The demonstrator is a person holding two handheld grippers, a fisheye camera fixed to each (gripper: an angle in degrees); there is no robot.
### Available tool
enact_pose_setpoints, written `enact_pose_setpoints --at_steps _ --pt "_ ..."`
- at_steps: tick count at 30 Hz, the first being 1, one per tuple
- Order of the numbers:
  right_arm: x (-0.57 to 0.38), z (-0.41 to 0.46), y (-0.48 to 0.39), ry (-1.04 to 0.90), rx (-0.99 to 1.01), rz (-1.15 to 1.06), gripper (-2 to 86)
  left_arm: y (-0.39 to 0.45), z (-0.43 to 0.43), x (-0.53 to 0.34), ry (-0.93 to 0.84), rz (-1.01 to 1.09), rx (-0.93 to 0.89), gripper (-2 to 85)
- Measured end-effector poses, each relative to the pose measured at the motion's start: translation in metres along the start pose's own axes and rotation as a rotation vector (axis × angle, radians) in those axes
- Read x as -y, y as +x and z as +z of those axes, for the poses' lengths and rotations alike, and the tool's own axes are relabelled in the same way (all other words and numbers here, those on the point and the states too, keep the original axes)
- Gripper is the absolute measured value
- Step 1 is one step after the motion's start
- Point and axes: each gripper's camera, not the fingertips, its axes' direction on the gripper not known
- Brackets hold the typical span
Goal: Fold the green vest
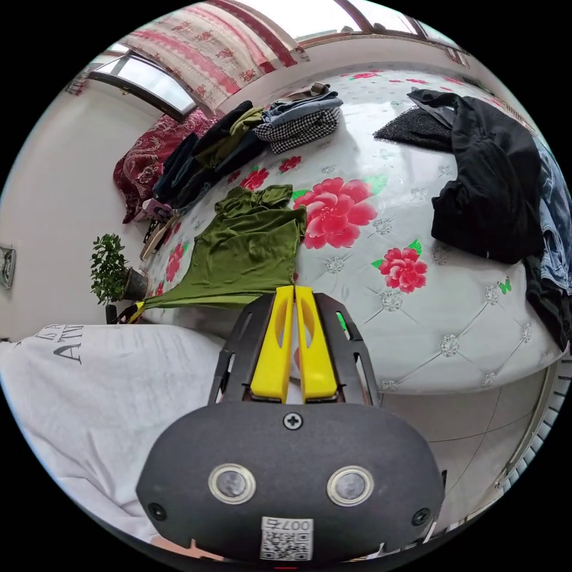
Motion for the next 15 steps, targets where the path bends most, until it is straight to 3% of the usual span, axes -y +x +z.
enact_pose_setpoints --at_steps 7,12,15 --pt "-0.002 -0.02 0.011 0.022 0.138 0.022 -0.2 -0.043 -0.037 -0.004 0.119 -0.073 -0.069 -0.6" --pt "0.101 -0.046 -0.003 0.113 0.185 -0.018 -0.2 -0.04 -0.038 0.109 0.162 -0.033 -0.088 -0.7" --pt "0.17 -0.125 -0.052 0.353 0.245 -0.122 -0.2 0.021 -0.075 0.196 0.297 0.093 -0.13 -0.7"
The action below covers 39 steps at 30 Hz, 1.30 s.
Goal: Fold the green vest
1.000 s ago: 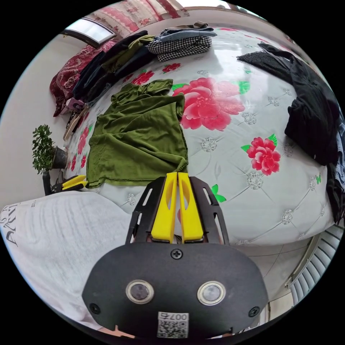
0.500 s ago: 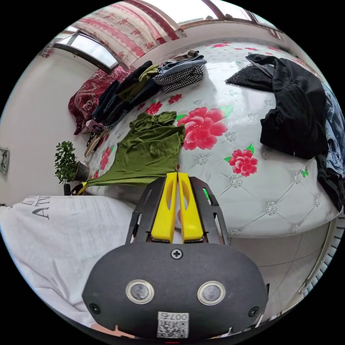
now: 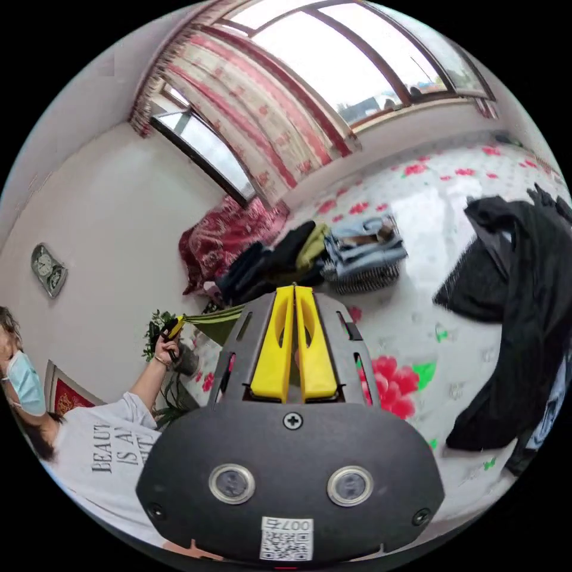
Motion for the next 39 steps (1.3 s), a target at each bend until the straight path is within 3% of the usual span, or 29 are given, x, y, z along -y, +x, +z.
enact_pose_setpoints --at_steps 5,9,13,22,29,34,39 --pt "0.075 -0.111 -0.112 0.345 0.145 -0.253 -0.2 0.16 -0.061 0.089 0.204 0.363 -0.09 -0.7" --pt "0.059 -0.161 -0.147 0.417 0.16 -0.391 -0.2 0.215 -0.107 0.074 0.284 0.504 -0.125 -0.6" --pt "0.02 -0.177 -0.15 0.372 0.138 -0.465 -0.2 0.226 -0.138 0.027 0.319 0.588 -0.147 -0.7" --pt "-0.084 -0.123 -0.077 0.141 0.114 -0.31 -0.2 0.143 -0.122 -0.104 0.14 0.463 -0.043 -0.6" --pt "-0.18 -0.04 0.002 -0.161 0.013 -0.002 -0.2 0.025 -0.087 -0.224 -0.028 0.063 0.093 -0.4" --pt "-0.215 -0.022 0.036 -0.237 0.04 0.18 -0.2 -0.007 -0.077 -0.273 -0.066 -0.109 0.086 -0.5" --pt "-0.211 -0.021 0.047 -0.237 0.058 0.216 -0.2 -0.004 -0.068 -0.272 -0.106 -0.096 0.09 -0.4"
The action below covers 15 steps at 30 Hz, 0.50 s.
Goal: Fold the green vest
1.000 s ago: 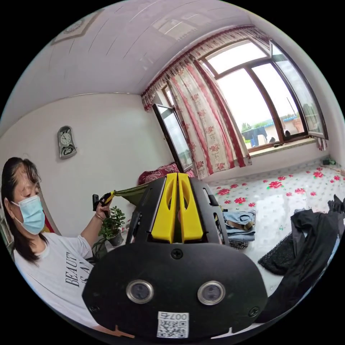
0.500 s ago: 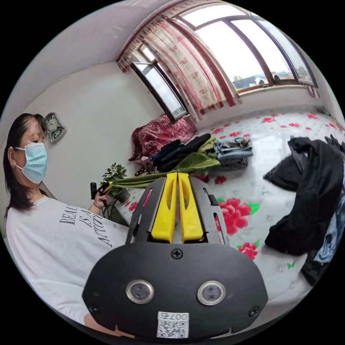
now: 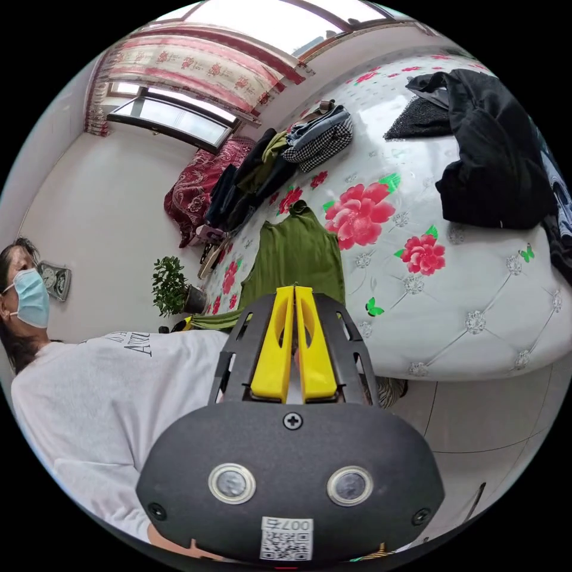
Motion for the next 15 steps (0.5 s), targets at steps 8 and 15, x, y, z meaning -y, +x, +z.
enact_pose_setpoints --at_steps 8,15 --pt "0.093 0.05 0.005 -0.008 -0.01 -0.03 0.4 -0.019 0.064 0.079 0.011 -0.05 0.069 4.3" --pt "0.141 0.111 0.028 -0.054 -0.221 0.041 2.3 -0.029 0.131 0.15 -0.073 -0.11 0.355 11.7"
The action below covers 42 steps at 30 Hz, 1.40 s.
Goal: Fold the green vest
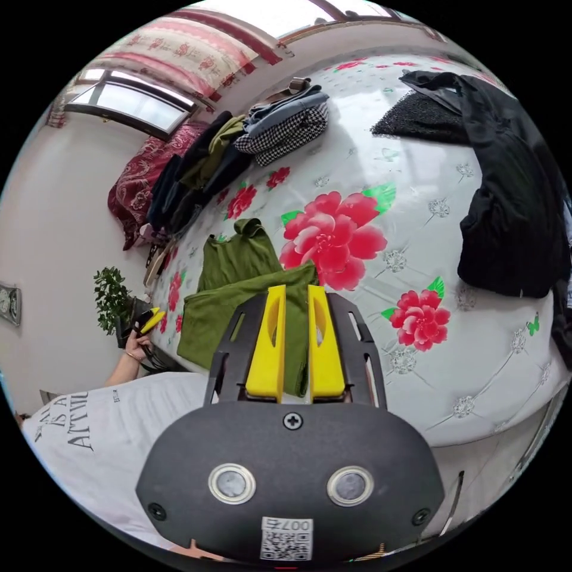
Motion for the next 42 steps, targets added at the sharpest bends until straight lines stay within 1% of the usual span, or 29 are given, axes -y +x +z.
enact_pose_setpoints --at_steps 3,8,12,13,14,15,16,17,21,24,26,28,32,35,38,40,42 --pt "-0.02 0.014 0.003 -0.051 -0.051 -0.026 2.6 0.008 0.001 -0.008 -0.029 0.047 0.054 11.3" --pt "-0.076 0.034 0.022 -0.147 0.0 0.015 2.9 0.009 0.014 -0.064 -0.183 0.07 0.052 11.0" --pt "-0.097 0.051 0.023 -0.197 -0.001 0.021 2.3 0.023 0.032 -0.09 -0.272 0.103 0.087 9.8" --pt "-0.099 0.052 0.019 -0.175 -0.035 0.016 1.9 0.029 0.041 -0.093 -0.306 0.128 0.124 8.3" --pt "-0.098 0.054 0.015 -0.177 -0.059 -0.009 1.5 0.038 0.047 -0.094 -0.311 0.161 0.191 4.7" --pt "-0.097 0.056 0.014 -0.188 -0.067 -0.012 1.3 0.042 0.048 -0.093 -0.309 0.178 0.238 2.9" --pt "-0.093 0.057 0.011 -0.203 -0.082 -0.017 0.9 0.048 0.051 -0.09 -0.323 0.207 0.319 1.2" --pt "-0.09 0.058 0.007 -0.22 -0.064 -0.039 0.5 0.052 0.053 -0.086 -0.342 0.235 0.327 0.1" --pt "-0.081 0.056 -0.01 -0.262 -0.054 -0.13 -0.1 0.054 0.05 -0.071 -0.345 0.239 0.256 -0.8" --pt "-0.067 0.017 -0.023 -0.16 0.039 -0.19 -0.2 0.054 0.018 -0.053 -0.228 0.196 0.074 -0.9" --pt "-0.053 -0.032 -0.03 -0.037 0.164 -0.213 -0.2 0.062 -0.021 -0.039 -0.123 0.209 -0.096 -0.9" --pt "-0.045 -0.068 -0.037 0.042 0.228 -0.233 -0.2 0.076 -0.052 -0.029 -0.062 0.26 -0.156 -0.9" --pt "-0.045 -0.15 -0.057 0.197 0.346 -0.305 -0.2 0.117 -0.13 -0.018 0.067 0.4 -0.188 -1.0" --pt "-0.053 -0.194 -0.066 0.272 0.413 -0.344 -0.2 0.139 -0.176 -0.019 0.145 0.489 -0.191 -1.0" --pt "-0.045 -0.213 -0.068 0.284 0.439 -0.353 -0.2 0.148 -0.195 -0.007 0.172 0.533 -0.201 -1.0" --pt "-0.029 -0.212 -0.071 0.269 0.398 -0.345 -0.2 0.148 -0.192 0.014 0.156 0.517 -0.202 -1.0" --pt "-0.008 -0.208 -0.077 0.251 0.389 -0.345 -0.2 0.151 -0.183 0.041 0.131 0.494 -0.239 -1.0"
